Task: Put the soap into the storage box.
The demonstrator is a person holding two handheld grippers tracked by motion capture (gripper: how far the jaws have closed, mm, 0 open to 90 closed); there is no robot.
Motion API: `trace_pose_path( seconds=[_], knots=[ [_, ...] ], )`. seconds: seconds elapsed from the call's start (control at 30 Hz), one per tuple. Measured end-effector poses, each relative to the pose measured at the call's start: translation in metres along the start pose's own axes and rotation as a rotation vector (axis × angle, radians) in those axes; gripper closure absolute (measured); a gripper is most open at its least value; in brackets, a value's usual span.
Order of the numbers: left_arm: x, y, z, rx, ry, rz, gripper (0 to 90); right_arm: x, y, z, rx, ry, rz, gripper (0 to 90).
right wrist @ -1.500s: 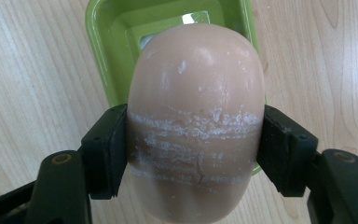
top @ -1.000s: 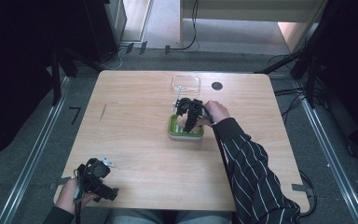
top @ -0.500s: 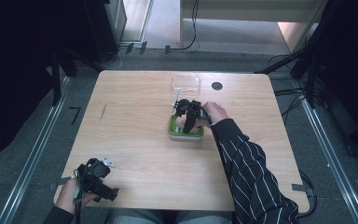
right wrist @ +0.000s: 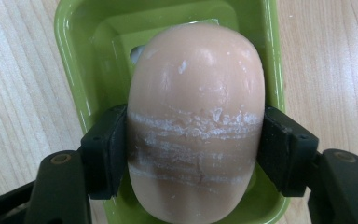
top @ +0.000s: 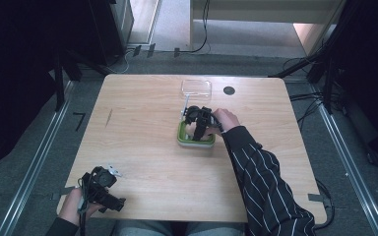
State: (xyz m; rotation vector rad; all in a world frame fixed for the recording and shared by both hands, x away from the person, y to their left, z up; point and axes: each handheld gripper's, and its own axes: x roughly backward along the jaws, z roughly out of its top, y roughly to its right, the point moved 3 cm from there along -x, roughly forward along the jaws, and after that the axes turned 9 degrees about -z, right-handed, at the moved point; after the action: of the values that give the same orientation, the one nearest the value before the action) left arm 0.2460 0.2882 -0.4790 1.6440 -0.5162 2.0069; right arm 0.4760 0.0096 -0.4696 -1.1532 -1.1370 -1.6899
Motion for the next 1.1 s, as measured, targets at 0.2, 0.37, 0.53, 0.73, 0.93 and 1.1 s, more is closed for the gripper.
trace_pose_path(
  seconds=[0.2, 0.37, 0.53, 0.73, 0.93, 1.1],
  knots=[
    [0.000, 0.000, 0.001, 0.000, 0.000, -0.001, 0.8, 0.001, -0.001, 0.000, 0.005, -0.004, -0.004, 32.5],
    [0.000, 0.001, 0.001, -0.004, 0.000, -0.002, 0.8, 0.006, 0.001, -0.001, 0.009, 0.023, -0.023, 30.9],
    [0.000, 0.001, 0.002, -0.007, 0.005, 0.000, 0.8, 0.009, 0.001, -0.003, -0.006, 0.024, -0.026, 29.7],
    [0.000, 0.002, 0.004, -0.013, 0.003, 0.001, 0.8, 0.014, 0.001, -0.005, -0.047, 0.017, -0.031, 23.0],
    [0.001, 0.002, 0.006, -0.022, 0.002, 0.002, 0.8, 0.020, 0.001, -0.010, -0.101, 0.009, -0.029, 17.0],
    [0.001, 0.003, 0.007, -0.025, 0.010, 0.004, 0.8, 0.029, 0.001, -0.017, -0.155, 0.020, -0.024, 13.7]
  ],
)
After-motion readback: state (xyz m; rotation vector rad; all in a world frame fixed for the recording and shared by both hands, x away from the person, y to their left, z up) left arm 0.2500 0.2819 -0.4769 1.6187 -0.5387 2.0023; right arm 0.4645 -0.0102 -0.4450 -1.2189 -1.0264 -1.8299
